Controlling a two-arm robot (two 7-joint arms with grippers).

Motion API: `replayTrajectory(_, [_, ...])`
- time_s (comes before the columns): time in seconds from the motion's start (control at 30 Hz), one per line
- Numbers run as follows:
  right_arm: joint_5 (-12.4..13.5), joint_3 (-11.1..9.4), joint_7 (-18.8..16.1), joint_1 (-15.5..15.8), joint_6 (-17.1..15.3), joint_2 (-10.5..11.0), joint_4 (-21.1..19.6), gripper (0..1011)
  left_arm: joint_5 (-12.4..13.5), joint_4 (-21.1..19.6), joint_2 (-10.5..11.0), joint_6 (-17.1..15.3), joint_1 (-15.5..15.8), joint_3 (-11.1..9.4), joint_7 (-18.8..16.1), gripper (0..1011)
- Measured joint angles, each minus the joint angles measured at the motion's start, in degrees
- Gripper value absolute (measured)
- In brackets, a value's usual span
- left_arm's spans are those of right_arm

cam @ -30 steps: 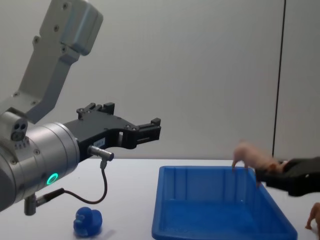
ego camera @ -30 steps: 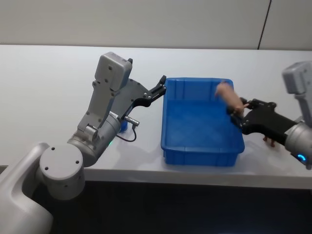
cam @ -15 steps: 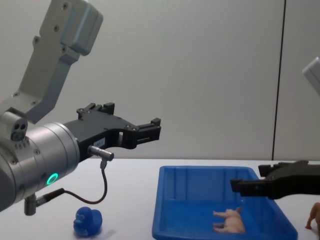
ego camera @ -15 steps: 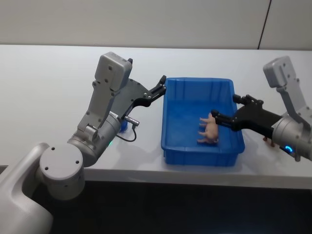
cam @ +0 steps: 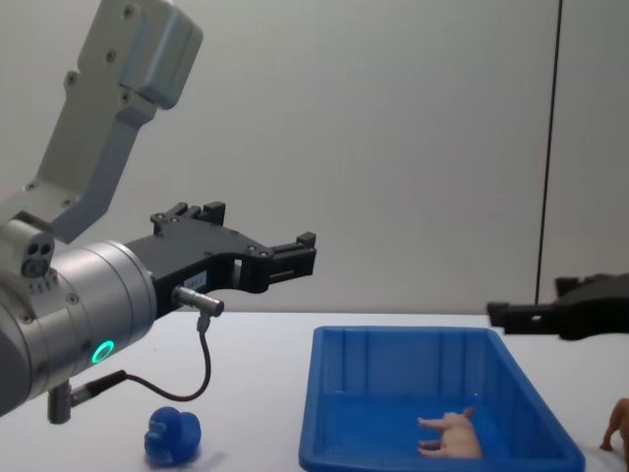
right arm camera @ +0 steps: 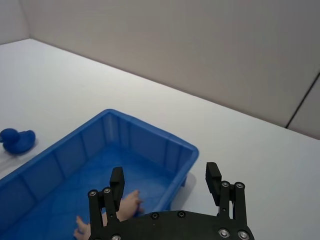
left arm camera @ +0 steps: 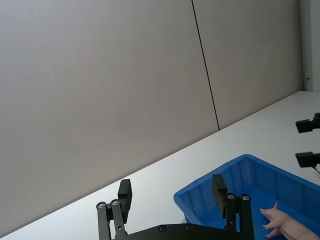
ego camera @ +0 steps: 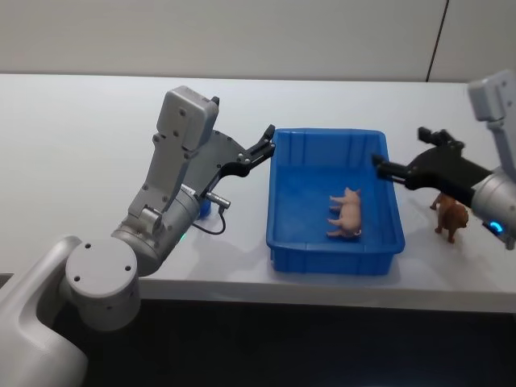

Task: Pick up the two dolls from the table and place them into the box.

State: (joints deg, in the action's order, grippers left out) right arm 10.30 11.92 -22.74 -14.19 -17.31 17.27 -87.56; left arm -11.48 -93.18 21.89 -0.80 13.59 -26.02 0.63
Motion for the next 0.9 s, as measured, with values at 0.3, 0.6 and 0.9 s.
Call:
replayTrajectory(0.3, [2.15,-1.71,3.97,2.99,-0.55,1.95,-3.03,1001,0.00,0.00,0.00,0.00,0.00,0.00,0.00,1001])
replayTrajectory(0.6, [3.53,-2.80,6.75,6.74,-2.02,3.78,-5.56,1001,0.00,0.00,0.00,0.00,0.00,0.00,0.00,1001])
replayTrajectory(0.9, [3.71,-2.99,7.92,9.25,-3.24,4.58,-5.64,1001,0.00,0.00,0.00,0.00,0.00,0.00,0.00,1001])
